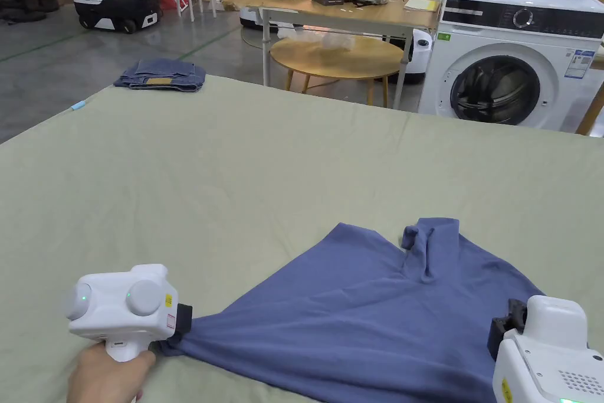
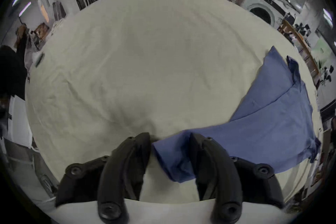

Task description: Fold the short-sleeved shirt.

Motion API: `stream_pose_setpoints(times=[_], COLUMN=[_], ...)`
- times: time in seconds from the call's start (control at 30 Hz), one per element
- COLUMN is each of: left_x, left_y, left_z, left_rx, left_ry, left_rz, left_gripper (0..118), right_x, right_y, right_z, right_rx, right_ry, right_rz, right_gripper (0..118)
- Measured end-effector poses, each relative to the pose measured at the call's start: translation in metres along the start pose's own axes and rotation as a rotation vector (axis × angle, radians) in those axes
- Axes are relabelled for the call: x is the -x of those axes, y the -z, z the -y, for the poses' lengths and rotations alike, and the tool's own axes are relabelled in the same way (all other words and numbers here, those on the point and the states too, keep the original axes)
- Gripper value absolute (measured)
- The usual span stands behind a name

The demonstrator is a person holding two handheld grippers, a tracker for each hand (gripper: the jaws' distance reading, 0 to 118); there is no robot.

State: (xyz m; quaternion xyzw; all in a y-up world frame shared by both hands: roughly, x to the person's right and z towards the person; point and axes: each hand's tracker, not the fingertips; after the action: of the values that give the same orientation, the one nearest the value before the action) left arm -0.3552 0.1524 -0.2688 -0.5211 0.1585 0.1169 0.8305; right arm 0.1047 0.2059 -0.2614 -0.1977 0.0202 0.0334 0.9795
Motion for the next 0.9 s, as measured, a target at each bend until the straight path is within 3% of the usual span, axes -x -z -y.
stream_pose_setpoints(times=[0.1, 0.4, 0.47, 0.53, 0.6, 0.8, 0.9], left_x=[-0.006, 0.002, 0.002, 0.003, 0.003, 0.000, 0.003], left_y=[0.002, 0.001, -0.005, -0.006, -0.009, -0.018, -0.016], left_z=[-0.004, 0.005, 0.008, 0.010, 0.011, 0.015, 0.015], left_rx=[-0.006, -0.054, -0.059, -0.066, -0.063, -0.058, -0.053], left_ry=[0.035, 0.024, 0.014, 0.009, 0.002, -0.006, -0.009], left_rz=[0.013, 0.075, 0.084, 0.095, 0.103, 0.108, 0.109], left_gripper=[1, 0, 0, 0, 0, 0, 0], right_x=[0.000, -0.028, -0.040, -0.050, -0.060, -0.071, -0.076], right_y=[0.006, 0.065, 0.101, 0.139, 0.183, 0.273, 0.302], right_z=[0.001, -0.034, -0.053, -0.070, -0.084, -0.093, -0.085], right_rx=[0.016, 0.113, 0.176, 0.244, 0.352, 0.518, 0.601], right_ry=[0.002, -0.011, -0.027, -0.037, -0.062, -0.162, -0.140], right_rz=[-0.006, -0.050, -0.063, -0.074, -0.112, -0.165, -0.206], right_gripper=[0, 0, 19, 60, 78, 78, 78])
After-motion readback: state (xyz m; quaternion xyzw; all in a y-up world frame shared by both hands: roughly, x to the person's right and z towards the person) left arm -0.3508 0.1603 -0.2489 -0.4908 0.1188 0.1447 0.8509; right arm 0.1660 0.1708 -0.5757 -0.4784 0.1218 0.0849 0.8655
